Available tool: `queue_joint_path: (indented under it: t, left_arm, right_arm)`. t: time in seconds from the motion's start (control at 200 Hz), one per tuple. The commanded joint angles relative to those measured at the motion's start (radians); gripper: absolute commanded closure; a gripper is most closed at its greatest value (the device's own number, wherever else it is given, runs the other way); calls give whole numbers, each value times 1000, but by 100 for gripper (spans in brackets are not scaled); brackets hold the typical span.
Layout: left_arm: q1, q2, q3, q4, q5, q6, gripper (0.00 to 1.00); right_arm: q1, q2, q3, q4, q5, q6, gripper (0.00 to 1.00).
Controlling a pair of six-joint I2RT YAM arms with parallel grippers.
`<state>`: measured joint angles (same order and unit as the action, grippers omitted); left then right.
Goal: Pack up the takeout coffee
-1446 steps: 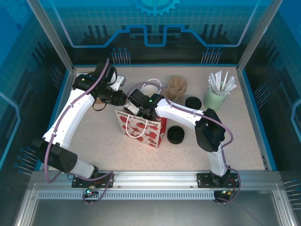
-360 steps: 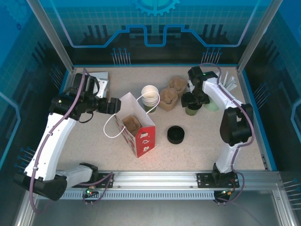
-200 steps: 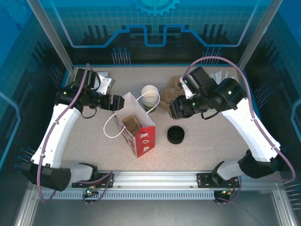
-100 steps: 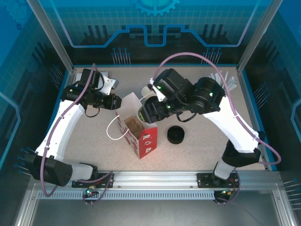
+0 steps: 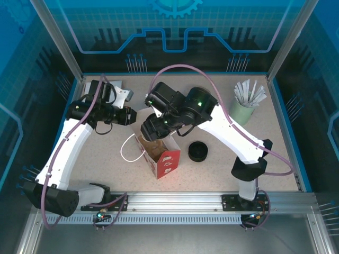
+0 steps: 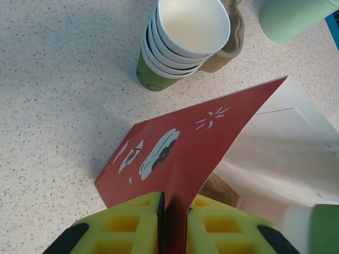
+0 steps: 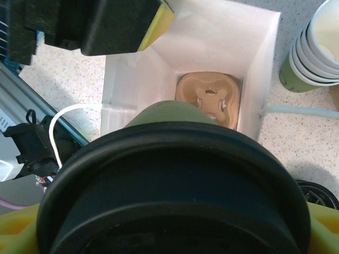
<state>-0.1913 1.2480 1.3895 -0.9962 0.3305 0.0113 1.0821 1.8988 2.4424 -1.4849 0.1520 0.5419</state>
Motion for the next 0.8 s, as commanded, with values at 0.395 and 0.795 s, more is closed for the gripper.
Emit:
queue_joint_path:
  t: [0.395, 0.795]
  left_arm:
    - [-23, -15, -2, -7, -7, -45, 80]
    - [-25, -25, -21, -1, -10, -49, 80]
  right_arm:
    - [32, 86, -76, -52, -11, -6, 20]
    - [28, 110, -109, -43, -37, -14, 20]
